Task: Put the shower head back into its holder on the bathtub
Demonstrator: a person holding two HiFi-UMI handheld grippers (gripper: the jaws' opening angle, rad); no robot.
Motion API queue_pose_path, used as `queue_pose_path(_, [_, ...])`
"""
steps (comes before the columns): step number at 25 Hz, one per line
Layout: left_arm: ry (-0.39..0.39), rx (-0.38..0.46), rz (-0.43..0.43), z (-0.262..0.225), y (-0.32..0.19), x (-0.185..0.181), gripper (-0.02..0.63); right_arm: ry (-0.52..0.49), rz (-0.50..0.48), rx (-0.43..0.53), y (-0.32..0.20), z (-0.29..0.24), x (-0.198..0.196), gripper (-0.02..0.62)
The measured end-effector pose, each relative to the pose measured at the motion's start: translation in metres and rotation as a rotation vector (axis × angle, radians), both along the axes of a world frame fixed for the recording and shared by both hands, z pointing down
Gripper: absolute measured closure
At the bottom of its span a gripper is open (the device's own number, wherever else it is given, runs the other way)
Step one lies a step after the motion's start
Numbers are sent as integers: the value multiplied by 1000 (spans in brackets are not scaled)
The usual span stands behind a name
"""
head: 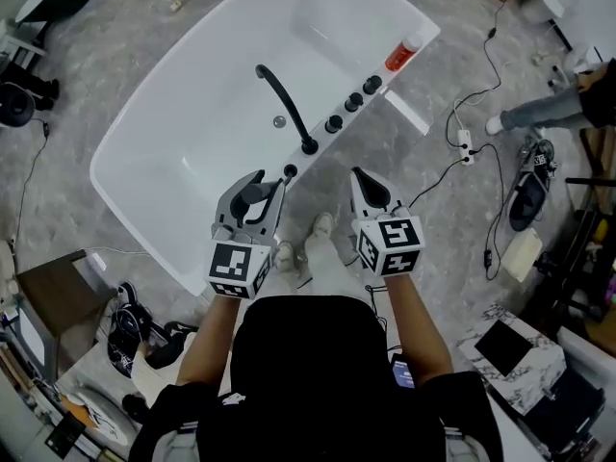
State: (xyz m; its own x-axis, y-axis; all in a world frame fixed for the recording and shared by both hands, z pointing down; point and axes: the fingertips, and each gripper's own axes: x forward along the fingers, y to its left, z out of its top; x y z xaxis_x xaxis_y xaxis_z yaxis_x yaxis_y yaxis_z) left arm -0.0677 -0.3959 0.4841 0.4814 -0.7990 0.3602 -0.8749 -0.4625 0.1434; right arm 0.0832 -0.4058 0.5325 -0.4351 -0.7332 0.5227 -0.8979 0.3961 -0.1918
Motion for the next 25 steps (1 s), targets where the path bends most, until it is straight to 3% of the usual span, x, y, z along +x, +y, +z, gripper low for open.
queue_pose_path(19, [-53, -142, -33, 143, -52, 14, 465, 7, -46, -210, -33, 132, 7, 571])
queue_pose_path(25, [-91, -151, -9, 185, -68, 19, 465, 6, -52, -257, -38, 166, 6, 571])
